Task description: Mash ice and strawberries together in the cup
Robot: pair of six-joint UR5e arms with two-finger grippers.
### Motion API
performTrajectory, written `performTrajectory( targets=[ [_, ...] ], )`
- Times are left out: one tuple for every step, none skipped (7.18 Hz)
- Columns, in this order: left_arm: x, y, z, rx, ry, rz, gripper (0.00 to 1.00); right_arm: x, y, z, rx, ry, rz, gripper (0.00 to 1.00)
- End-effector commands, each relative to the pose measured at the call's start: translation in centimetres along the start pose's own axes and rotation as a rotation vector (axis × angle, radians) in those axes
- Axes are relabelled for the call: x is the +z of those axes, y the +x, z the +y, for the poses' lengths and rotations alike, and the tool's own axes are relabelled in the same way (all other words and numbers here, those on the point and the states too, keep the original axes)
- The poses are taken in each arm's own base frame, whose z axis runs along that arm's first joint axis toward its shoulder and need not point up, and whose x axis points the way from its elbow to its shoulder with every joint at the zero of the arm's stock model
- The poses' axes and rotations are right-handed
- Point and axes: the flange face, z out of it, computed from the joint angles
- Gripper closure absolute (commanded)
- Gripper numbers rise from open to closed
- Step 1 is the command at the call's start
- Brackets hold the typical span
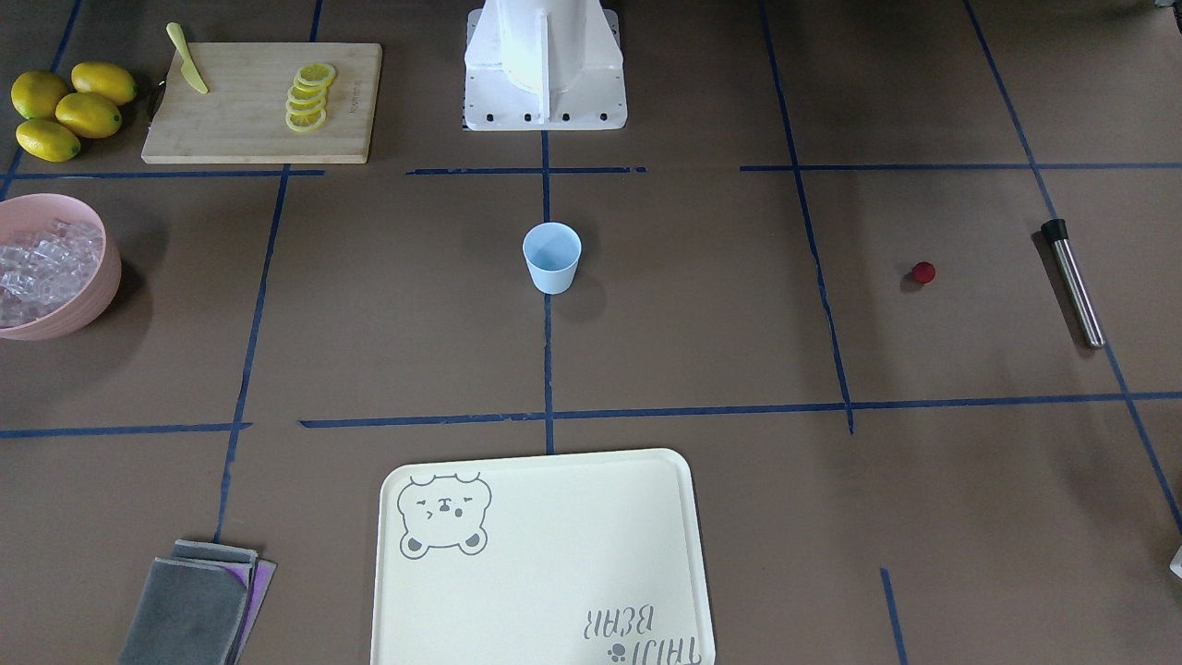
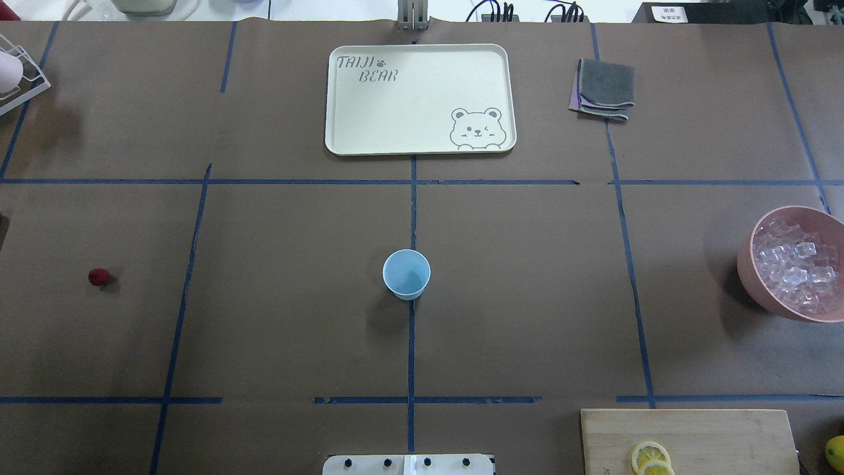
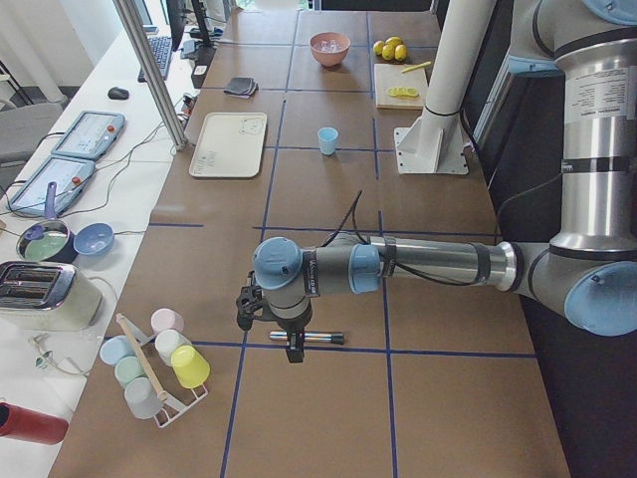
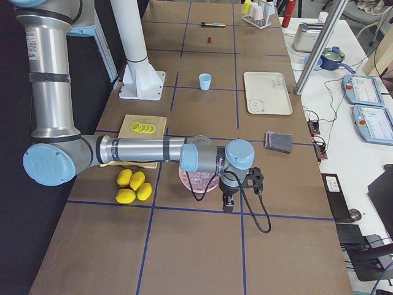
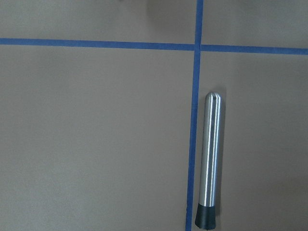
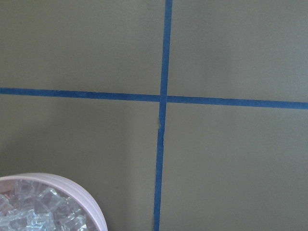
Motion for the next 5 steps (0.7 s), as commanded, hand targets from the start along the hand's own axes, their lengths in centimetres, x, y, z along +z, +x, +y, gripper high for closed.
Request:
performTrajectory(
  targets=[
    [0.42, -0.25, 0.40, 0.059, 0.004, -0.002, 0.00, -0.01, 0.00, 0.12, 0.001, 0.000, -0.001, 0.00],
    [0.33, -0.17, 0.22, 0.064, 0.009, -0.003, 0.00, -0.02, 0.00, 0.24, -0.002, 0.001, 0.000, 0.00],
    [0.29, -0.02, 0.17, 0.070, 0.011, -0.011, 0.00, -0.07, -0.05, 0.17, -0.003, 0.002, 0.000, 0.00],
    [0.34, -0.07, 0.17, 0.068, 0.010, -0.011, 0.00, 0.03, 0.04, 0.18, 0.001, 0.000, -0.001, 0.00],
    [0.40, -0.05, 0.17, 0.069, 0.008, -0.012, 0.00, 0.10, 0.05, 0.26, 0.002, -0.002, -0.006, 0.00]
  ],
)
